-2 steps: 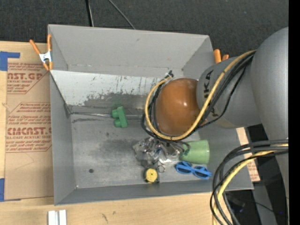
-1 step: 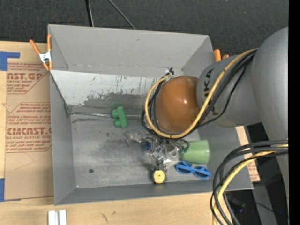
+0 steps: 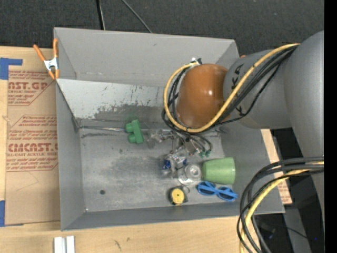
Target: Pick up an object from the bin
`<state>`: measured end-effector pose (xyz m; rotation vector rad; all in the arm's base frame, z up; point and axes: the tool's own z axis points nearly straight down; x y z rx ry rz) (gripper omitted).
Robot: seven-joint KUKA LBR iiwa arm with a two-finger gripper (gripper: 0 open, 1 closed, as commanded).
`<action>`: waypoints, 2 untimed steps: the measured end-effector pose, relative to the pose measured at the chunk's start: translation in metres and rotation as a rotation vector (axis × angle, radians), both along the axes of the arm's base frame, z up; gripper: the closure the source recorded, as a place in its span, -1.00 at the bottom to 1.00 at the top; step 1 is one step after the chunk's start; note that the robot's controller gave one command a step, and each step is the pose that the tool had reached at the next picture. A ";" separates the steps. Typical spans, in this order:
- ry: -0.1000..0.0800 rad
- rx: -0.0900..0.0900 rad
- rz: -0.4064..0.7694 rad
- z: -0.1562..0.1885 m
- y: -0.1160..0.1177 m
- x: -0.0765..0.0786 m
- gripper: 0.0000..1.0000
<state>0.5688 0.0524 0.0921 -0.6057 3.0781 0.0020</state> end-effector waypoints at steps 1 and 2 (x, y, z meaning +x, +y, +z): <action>0.004 -0.001 0.353 -0.023 -0.005 -0.014 -1.00; 0.003 0.000 0.350 -0.022 -0.005 -0.014 1.00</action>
Offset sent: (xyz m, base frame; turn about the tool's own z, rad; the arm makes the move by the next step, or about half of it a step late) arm -0.0139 -0.0067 -0.0221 -0.3511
